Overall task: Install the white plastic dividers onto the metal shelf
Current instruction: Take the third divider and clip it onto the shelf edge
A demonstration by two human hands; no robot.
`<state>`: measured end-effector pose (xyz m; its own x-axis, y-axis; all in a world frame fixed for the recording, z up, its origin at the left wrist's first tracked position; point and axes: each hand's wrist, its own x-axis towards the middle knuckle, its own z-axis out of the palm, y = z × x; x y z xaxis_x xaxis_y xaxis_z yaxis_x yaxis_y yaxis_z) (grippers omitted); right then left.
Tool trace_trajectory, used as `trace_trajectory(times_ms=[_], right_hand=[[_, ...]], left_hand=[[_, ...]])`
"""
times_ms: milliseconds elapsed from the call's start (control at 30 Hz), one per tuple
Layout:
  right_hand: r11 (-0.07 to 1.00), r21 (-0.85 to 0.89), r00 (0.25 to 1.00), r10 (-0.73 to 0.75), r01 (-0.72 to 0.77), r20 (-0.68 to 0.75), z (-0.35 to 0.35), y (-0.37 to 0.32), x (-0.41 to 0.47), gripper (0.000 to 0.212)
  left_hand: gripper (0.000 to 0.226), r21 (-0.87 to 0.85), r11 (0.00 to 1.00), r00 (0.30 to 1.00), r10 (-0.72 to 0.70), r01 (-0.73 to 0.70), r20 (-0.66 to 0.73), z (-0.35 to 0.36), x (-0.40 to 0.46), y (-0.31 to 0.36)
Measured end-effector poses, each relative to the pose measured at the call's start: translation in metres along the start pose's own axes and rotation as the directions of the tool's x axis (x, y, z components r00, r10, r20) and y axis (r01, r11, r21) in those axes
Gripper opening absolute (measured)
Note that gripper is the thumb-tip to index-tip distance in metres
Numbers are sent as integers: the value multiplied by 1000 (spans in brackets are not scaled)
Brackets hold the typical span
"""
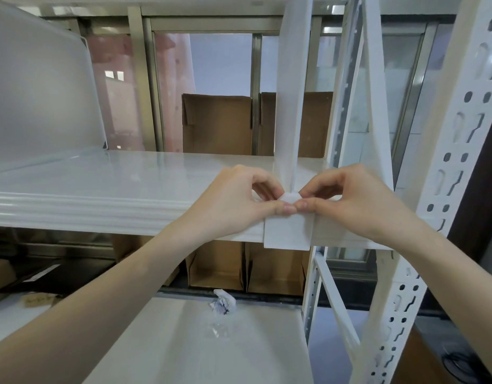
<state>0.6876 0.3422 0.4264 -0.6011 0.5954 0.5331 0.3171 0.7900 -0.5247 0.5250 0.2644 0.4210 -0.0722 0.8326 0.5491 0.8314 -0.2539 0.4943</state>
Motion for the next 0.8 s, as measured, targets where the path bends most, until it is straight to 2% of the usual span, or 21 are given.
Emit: trace_trajectory(times_ms=[367,567,800], right_hand=[[998,66,1000,-3,3,4,2,-5,4,11],[997,81,1000,0,1,-5,4,-9,3,9],[996,82,1000,17,-16,-16,8,-14,2,6]], left_hand=[[14,-76,996,997,51,-46,59,-5,9,-7],[13,-163,982,987,111,-91,114,-7,14,-15],[12,-169,976,977,163,-139,137,-10,18,-20]])
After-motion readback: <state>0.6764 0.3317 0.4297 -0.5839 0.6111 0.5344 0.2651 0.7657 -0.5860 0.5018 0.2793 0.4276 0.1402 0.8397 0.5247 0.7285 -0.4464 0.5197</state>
